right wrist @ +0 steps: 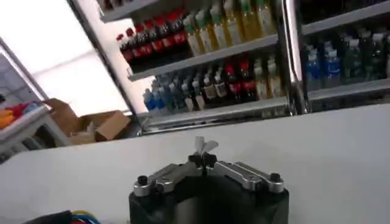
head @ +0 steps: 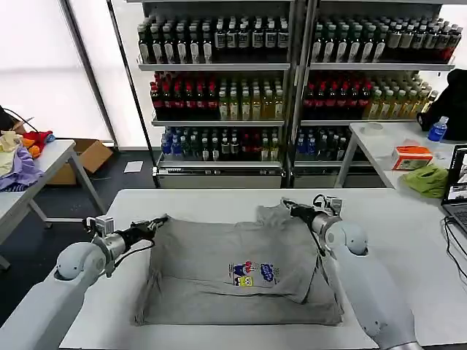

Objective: Fold and organize the clothes.

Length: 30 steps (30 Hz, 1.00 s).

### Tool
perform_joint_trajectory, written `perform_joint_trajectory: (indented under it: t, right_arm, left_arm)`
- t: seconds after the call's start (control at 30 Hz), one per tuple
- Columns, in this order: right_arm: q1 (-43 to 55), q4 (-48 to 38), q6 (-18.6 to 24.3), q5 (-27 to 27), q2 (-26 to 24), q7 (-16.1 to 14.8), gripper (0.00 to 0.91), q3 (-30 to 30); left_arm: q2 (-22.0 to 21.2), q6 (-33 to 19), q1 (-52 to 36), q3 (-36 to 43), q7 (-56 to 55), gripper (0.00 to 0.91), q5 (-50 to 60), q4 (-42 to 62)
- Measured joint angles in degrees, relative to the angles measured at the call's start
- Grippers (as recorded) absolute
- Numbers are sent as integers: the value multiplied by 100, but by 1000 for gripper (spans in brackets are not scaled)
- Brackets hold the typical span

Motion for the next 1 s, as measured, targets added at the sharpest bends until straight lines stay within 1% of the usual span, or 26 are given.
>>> perform_joint_trajectory:
  t: [0.1, 0.37, 0.57, 0.63, 0.77, 0.8, 0.83, 0.87, 0.9, 1.0]
  right_arm:
    - [-455, 560, -5, 115, -79, 30, 0, 236]
    - [-1825, 2017, -12, 291, -98, 67, 0, 976]
    - [-2918, 2915, 32, 282, -62, 58, 0, 1474]
    - [-3288, 3176, 67, 269, -36, 43, 0, 1622]
    - [-3933, 3594, 149, 188, 29, -43, 0, 1867]
    - [-4077, 3663, 164, 157, 47, -75, 0, 1919]
    - [-4231, 3725, 180, 123, 67, -108, 0, 1962]
    - [-4361, 3777, 202, 87, 90, -140, 212, 1989]
    - [-4485, 3819, 228, 45, 114, -162, 907, 2007]
    - [-4783, 3937, 314, -98, 163, -230, 907, 2086]
  left_arm:
    - [41, -23, 327, -220, -86, 20, 9, -365]
    - [27, 39, 1244, -853, -254, 10, 147, -1298]
    - [-35, 177, 2073, -1370, -327, 20, 413, -1967]
    - [-63, 205, 2390, -1551, -329, 10, 529, -2181]
    - [-118, 245, 2977, -1908, -334, 10, 785, -2525]
    - [-140, 244, 3127, -1995, -330, 71, 874, -2587]
    - [-153, 241, 3258, -2062, -331, 665, 949, -2645]
    - [-177, 231, 3407, -2124, -323, 907, 1039, -2708]
    - [-197, 220, 3537, -2168, -312, 907, 1121, -2748]
    - [-275, 177, 3917, -2263, -276, 907, 1405, -2879]
